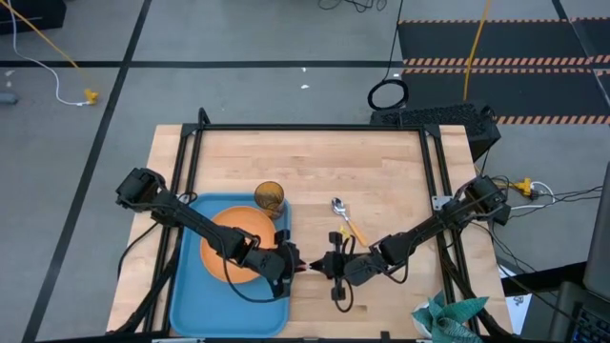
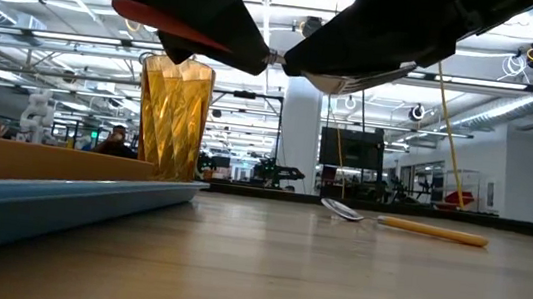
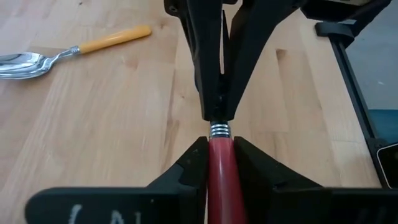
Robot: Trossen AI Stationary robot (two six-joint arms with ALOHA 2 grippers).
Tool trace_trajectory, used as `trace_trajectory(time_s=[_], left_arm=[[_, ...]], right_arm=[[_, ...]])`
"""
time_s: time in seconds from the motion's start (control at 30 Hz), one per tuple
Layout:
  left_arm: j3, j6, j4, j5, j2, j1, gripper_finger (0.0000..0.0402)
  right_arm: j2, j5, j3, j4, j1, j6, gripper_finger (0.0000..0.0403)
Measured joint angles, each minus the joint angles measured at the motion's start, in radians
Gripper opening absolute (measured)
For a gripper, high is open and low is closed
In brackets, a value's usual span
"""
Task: Pick and place plate/cup/fork/spoon on tray
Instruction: Put the red fork on the blue tray
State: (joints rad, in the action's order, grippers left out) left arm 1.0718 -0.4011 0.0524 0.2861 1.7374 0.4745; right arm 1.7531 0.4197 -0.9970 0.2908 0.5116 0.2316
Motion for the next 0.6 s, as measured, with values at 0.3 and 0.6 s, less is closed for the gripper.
trace_trajectory(time_s=[0.3,0.6], left_arm=[[-0.001,-0.012,0.011,-0.008,0.0,0.043,0.0066],[-0.001,-0.128,0.135,0.013,0.0,0.163,0.0067]], right_arm=[[-0.001,0.017,-0.001,0.118,0.027,-0.035,0.0101],[-0.05,0.11,-0.001,0.126,0.067,-0.076,0.0144]])
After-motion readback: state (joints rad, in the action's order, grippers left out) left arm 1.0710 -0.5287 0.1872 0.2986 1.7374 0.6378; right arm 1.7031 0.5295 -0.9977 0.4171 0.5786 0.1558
